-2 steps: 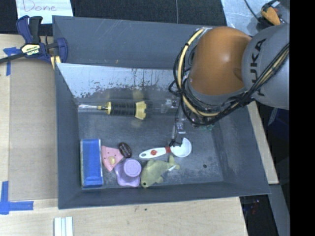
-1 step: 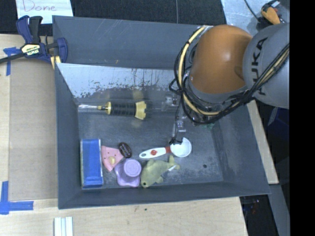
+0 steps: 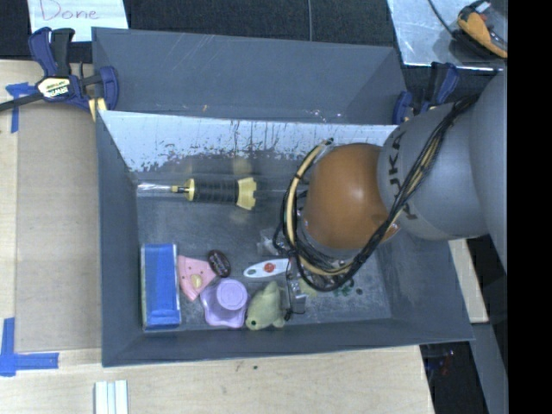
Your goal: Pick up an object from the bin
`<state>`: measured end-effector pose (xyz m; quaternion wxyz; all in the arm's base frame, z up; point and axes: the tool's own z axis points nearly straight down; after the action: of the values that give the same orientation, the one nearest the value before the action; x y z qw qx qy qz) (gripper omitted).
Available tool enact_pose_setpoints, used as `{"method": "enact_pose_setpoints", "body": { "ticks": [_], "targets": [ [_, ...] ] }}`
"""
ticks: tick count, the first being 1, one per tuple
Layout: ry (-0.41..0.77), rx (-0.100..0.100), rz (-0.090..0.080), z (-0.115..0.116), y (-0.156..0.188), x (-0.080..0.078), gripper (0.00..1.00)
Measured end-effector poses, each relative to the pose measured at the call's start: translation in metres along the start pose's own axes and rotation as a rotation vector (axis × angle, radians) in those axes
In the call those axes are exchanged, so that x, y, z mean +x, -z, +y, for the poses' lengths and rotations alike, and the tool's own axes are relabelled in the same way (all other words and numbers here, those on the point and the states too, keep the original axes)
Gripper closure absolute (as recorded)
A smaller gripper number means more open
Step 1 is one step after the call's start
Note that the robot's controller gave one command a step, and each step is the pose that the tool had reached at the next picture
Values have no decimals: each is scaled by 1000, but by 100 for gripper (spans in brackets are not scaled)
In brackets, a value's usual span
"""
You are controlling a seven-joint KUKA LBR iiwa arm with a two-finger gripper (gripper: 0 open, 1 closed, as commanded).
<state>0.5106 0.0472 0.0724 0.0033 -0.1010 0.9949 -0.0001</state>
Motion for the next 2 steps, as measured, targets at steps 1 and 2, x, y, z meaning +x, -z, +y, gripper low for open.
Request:
{"method": "enact_pose_setpoints", "body": {
  "ticks": [1,2],
  "targets": [
    [131,-1,-1,-8,55,28,0],
    [254,-1,1,11,28,12,0]
  ]
}}
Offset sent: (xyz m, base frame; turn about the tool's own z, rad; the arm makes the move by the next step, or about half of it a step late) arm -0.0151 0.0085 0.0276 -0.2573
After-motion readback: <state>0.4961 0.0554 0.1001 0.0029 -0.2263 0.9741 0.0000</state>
